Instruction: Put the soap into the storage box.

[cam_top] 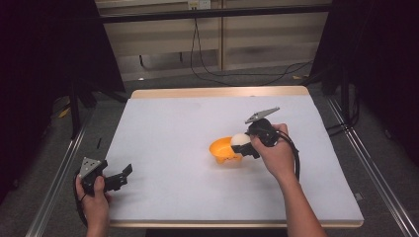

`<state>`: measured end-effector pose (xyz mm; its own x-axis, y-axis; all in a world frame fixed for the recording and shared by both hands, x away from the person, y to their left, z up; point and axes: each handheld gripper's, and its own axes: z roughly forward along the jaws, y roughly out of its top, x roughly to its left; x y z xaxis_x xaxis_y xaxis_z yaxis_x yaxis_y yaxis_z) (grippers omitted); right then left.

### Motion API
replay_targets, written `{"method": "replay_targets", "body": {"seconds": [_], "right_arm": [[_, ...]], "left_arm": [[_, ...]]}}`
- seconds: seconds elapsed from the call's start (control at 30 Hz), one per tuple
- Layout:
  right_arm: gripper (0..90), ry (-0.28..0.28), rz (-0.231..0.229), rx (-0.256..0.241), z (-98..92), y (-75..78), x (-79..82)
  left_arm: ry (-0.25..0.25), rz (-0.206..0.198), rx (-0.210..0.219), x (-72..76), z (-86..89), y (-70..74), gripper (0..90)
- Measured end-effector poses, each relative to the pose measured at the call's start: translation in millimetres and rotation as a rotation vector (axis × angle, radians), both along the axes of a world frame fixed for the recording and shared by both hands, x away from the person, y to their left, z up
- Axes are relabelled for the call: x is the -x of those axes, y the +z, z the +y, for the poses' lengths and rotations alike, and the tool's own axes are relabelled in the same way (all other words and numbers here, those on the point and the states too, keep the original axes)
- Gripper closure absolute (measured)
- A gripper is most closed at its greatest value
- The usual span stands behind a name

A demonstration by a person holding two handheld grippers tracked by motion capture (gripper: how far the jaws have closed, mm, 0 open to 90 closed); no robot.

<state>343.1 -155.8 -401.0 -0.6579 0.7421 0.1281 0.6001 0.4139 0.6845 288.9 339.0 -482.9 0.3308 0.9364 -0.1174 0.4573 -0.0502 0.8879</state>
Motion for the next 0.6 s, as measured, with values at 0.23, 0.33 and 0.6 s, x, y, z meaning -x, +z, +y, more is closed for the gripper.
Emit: {"method": "replay_targets", "body": {"seconds": [0.23, 0.33, 0.6], "right_arm": [[24.6, -0.046, 0.003, 0.001, 10.1, -2.2, -3.8], [24.6, -0.057, 0.006, 0.005, 14.8, -4.8, -4.8], [24.6, -0.081, 0.022, 0.007, 24.8, -12.4, -9.1]], "left_arm": [[0.001, 0.001, -0.002, -0.1, -0.2, 0.0, 0.7], [0.001, 0.0, 0.003, 0.0, -0.4, -0.1, 0.7], [0.001, 0.001, 0.001, 0.0, -0.5, -0.1, 0.7]]}}
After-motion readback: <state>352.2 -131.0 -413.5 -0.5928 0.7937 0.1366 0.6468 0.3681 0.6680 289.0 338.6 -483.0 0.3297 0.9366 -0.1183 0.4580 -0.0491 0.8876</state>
